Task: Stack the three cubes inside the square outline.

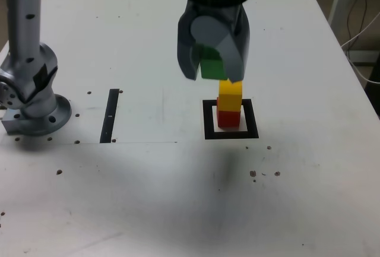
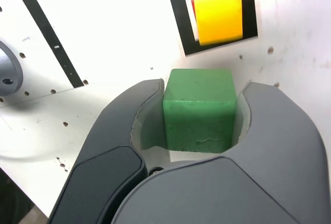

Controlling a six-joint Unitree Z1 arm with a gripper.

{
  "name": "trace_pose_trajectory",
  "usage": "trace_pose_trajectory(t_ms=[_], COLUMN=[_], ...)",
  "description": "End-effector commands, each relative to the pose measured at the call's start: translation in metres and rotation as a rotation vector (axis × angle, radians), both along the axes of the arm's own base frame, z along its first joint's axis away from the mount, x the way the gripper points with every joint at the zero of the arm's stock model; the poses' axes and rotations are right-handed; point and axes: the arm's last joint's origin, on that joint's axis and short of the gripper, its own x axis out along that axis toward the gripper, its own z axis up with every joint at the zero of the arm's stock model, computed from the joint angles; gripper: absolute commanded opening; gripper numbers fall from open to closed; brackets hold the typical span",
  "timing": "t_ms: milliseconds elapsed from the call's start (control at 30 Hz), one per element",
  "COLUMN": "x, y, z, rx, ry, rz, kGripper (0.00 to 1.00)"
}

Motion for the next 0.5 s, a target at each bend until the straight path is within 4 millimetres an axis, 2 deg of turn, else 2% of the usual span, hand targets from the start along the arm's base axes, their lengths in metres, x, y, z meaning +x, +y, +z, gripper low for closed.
trace_pose_trajectory(t_ms=[0,467], x=[-0.001,0.029], y=[0.006,0.036], z=[0.001,-0.022], rx=[0.0,-0.027], ry=[0.009,0.065], rz=[0.017,0.103], kGripper=[0.25,0.25])
